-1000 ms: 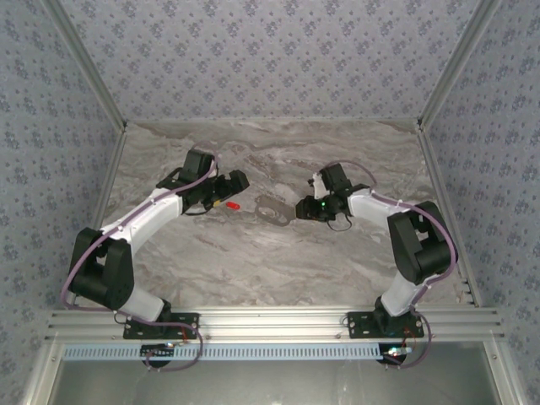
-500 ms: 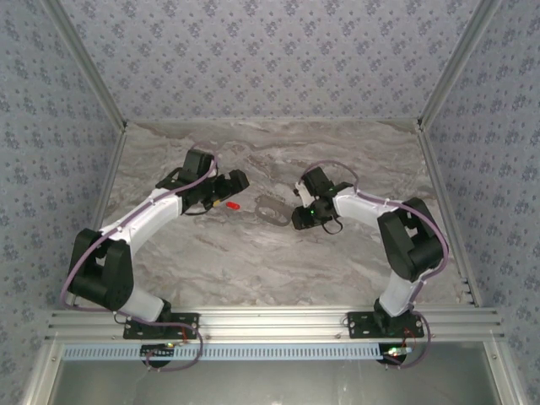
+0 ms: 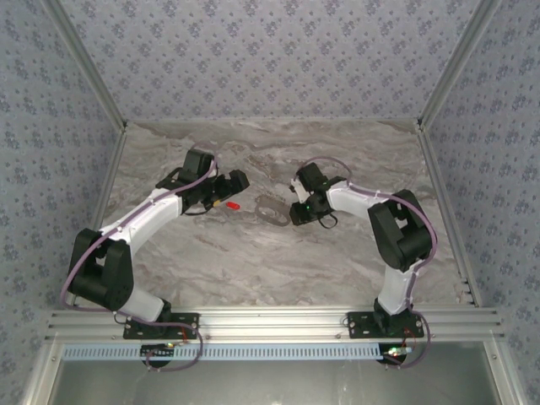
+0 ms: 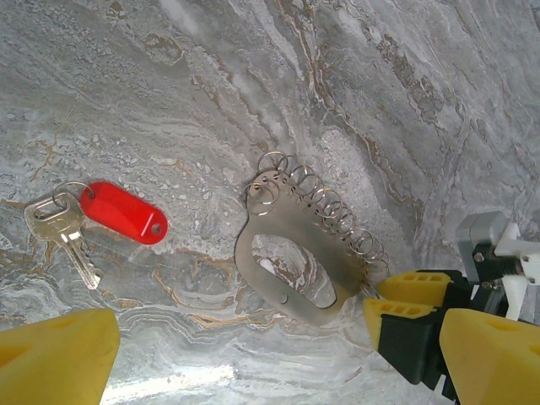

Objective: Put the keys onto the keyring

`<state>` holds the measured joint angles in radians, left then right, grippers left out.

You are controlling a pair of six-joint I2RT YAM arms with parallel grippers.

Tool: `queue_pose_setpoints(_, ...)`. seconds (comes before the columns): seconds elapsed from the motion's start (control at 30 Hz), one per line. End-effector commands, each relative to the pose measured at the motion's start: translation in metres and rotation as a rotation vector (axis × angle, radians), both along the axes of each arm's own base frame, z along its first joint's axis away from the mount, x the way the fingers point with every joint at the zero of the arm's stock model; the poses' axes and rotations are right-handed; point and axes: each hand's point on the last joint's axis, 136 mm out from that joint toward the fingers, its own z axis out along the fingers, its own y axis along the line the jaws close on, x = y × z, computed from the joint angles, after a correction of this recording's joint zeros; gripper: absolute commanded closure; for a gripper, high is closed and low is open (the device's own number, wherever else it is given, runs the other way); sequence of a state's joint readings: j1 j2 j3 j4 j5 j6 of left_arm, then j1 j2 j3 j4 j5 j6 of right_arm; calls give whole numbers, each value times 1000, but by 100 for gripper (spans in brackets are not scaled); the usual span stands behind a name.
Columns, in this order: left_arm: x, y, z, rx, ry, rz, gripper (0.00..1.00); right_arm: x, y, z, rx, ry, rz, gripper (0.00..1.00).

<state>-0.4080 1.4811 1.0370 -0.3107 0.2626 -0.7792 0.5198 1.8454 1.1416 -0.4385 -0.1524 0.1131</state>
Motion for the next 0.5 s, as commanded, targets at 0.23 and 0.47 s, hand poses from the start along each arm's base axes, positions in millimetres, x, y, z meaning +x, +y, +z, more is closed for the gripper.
queue_pose_setpoints(0.23, -3, -3, 8, -7, -20, -22, 2, -2, 4, -6, -15, 36, 28, 65)
queue_pose_setpoints(0.47, -4, -3, 7, -9, -18, -19, 2, 8, 10, 5, 6, 13, 27, 70)
